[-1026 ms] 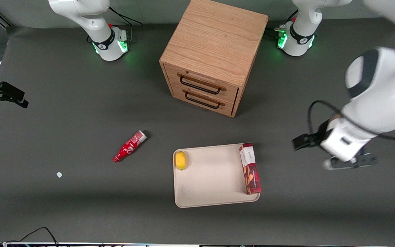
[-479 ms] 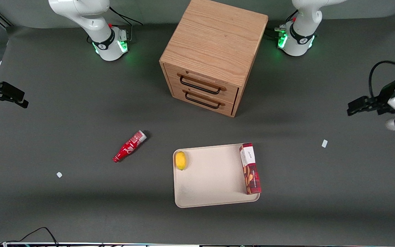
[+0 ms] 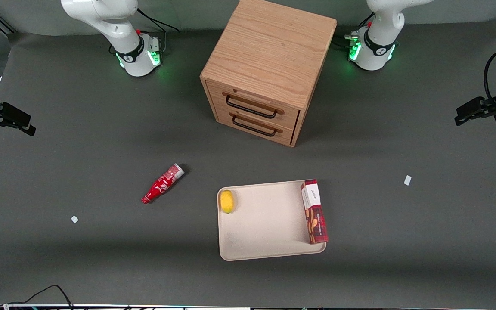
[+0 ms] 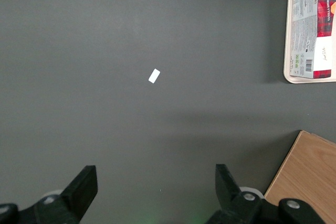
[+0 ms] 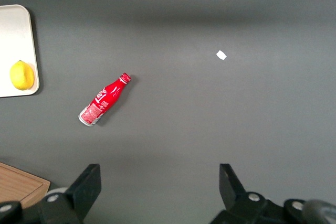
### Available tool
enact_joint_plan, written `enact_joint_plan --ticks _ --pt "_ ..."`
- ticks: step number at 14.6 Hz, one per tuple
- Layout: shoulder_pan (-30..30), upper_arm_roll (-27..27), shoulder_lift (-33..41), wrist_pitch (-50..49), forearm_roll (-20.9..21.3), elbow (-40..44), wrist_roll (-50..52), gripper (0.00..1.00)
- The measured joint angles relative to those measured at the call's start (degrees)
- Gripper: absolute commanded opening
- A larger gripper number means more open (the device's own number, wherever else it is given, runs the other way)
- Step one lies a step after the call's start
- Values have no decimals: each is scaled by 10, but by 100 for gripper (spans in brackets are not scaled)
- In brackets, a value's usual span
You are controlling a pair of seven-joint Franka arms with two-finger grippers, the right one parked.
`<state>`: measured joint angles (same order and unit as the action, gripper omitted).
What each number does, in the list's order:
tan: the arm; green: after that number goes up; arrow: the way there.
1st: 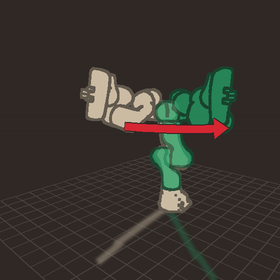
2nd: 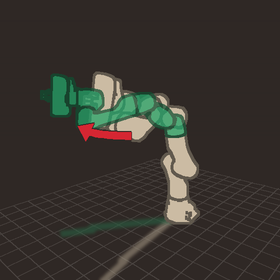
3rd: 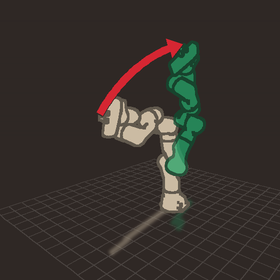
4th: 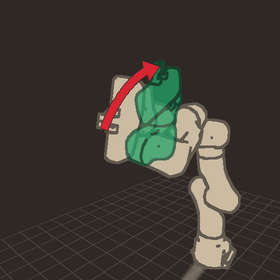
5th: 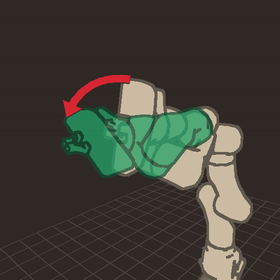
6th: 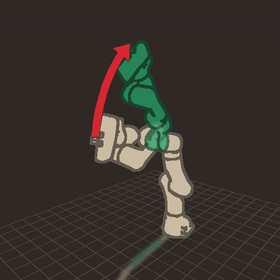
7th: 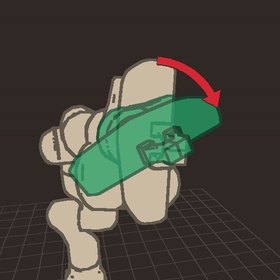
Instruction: Place red cookie box on tray
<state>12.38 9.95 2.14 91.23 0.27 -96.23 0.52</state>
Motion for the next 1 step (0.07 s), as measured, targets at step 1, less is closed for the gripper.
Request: enact_joint_plan --ticks 1 --pt "0 0 0 0 0 -1 0 100"
